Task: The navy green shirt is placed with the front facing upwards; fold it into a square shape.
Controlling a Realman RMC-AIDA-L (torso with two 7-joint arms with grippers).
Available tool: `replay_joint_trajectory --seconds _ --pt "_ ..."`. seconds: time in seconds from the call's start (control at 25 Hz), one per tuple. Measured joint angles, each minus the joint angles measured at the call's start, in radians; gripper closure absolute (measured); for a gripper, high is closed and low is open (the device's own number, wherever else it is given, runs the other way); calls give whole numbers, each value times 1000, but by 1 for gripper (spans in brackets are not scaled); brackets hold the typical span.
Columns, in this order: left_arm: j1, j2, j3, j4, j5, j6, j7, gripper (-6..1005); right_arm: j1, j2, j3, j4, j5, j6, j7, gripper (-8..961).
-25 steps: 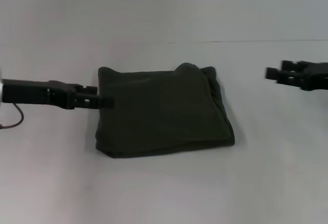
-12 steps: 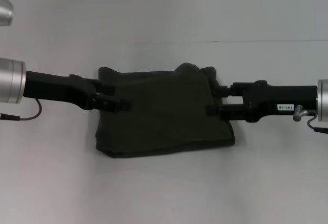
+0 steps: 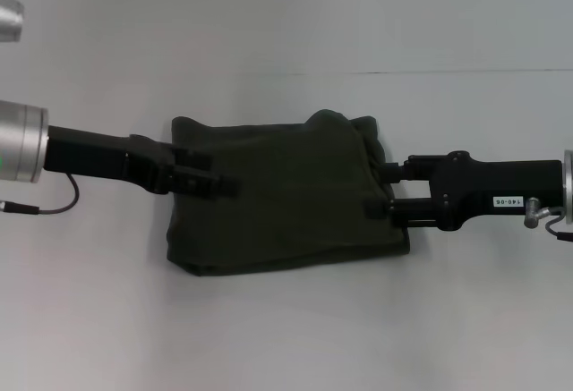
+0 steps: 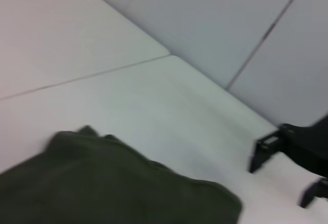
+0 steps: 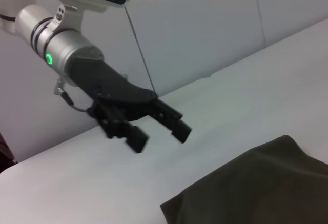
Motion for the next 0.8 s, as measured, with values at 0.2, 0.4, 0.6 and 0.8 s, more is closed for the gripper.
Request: replay_joint_trajectory --seconds 0.2,0.4,0.6,0.8 --pt "-4 -15 21 7 -4 52 47 111 0 -1 3 -3 2 18 -7 209" --pt "15 -41 28 50 0 37 94 111 0 2 15 2 3 49 3 209" --pt "14 -44 28 53 3 34 100 111 -10 3 44 0 15 24 7 209" --pt "13 -44 28 53 3 32 99 112 -14 -3 46 -2 23 14 12 209"
